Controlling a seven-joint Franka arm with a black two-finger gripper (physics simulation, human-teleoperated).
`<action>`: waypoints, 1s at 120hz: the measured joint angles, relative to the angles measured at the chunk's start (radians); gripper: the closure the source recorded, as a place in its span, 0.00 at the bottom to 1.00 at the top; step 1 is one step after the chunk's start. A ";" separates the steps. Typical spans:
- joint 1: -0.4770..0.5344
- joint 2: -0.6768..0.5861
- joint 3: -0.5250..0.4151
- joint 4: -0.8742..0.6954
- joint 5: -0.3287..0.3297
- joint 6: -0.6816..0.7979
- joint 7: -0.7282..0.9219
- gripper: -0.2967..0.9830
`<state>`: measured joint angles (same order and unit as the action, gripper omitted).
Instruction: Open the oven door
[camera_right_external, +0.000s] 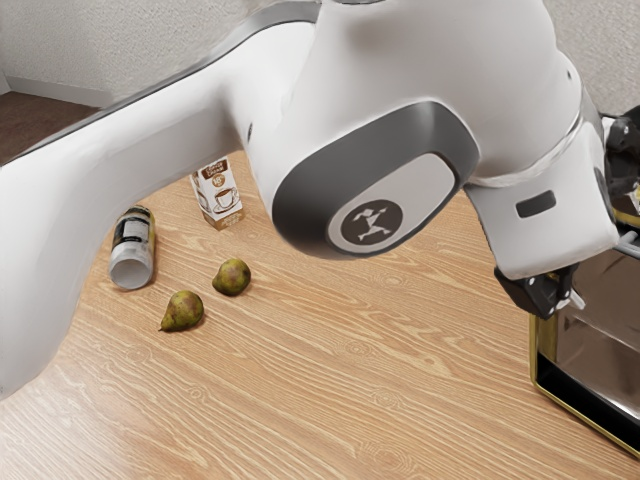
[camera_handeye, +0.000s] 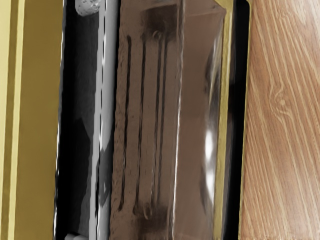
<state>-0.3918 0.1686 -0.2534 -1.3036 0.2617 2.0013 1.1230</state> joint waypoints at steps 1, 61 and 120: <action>0.000 0.000 0.000 -0.003 -0.001 0.000 0.001 0.25; -0.005 0.075 -0.004 0.006 -0.019 0.013 0.053 0.25; 0.121 -0.178 0.729 0.218 0.030 -0.562 -0.370 0.27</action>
<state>-0.2706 -0.0097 0.4755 -1.0851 0.2917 1.4390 0.7532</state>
